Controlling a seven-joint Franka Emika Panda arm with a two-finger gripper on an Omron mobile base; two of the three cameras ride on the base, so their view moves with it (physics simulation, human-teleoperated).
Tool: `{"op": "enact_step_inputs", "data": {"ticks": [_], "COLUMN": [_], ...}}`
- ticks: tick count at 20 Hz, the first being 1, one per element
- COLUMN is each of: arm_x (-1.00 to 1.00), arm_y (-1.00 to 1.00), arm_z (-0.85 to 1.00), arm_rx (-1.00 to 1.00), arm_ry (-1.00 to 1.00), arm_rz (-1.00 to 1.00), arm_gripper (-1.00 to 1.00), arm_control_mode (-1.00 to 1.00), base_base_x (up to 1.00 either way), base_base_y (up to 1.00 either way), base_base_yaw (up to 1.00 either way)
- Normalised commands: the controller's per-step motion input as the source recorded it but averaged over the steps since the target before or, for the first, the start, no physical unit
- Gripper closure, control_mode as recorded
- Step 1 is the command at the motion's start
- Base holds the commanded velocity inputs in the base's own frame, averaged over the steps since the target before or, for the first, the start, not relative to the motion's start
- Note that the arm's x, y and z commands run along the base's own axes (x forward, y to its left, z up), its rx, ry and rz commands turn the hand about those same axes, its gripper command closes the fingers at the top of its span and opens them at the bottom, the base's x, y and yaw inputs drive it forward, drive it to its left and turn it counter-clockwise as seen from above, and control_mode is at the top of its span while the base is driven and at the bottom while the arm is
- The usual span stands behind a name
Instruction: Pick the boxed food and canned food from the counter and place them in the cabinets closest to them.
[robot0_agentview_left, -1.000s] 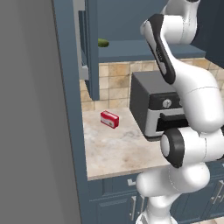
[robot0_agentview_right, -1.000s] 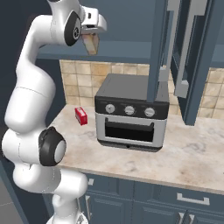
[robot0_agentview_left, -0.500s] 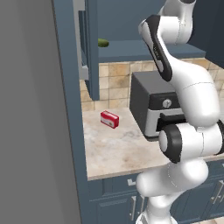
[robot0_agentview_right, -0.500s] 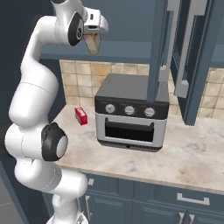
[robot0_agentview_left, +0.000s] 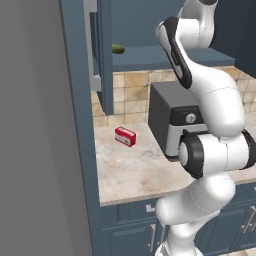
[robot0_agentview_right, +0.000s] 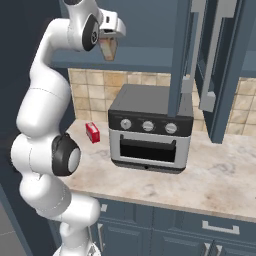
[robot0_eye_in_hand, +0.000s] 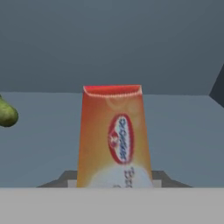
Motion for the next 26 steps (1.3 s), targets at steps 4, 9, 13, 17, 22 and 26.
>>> {"op": "enact_step_inputs", "data": {"ticks": [4,9,13,17,22,26], "arm_x": [0.18,0.14,0.12,0.03,0.0,0.0], "arm_y": [0.0,-0.01,-0.01,-0.01,-0.01,-0.02], "arm_z": [0.0,0.0,0.0,0.0,0.0,0.0], "arm_rx": [0.0,0.0,0.0,0.0,0.0,0.0], "arm_ry": [0.0,0.0,0.0,0.0,0.0,0.0], "arm_rz": [-0.01,0.0,0.0,0.0,0.0,0.0], "arm_gripper": [1.0,1.0,1.0,-1.0,-1.0,-1.0], "arm_control_mode": [-1.0,-1.0,-1.0,-1.0,-1.0,-1.0], "base_base_x": [0.0,0.0,0.0,0.0,0.0,0.0], "base_base_y": [0.0,0.0,0.0,0.0,0.0,0.0], "base_base_yaw": [0.0,0.0,0.0,0.0,0.0,0.0]}}
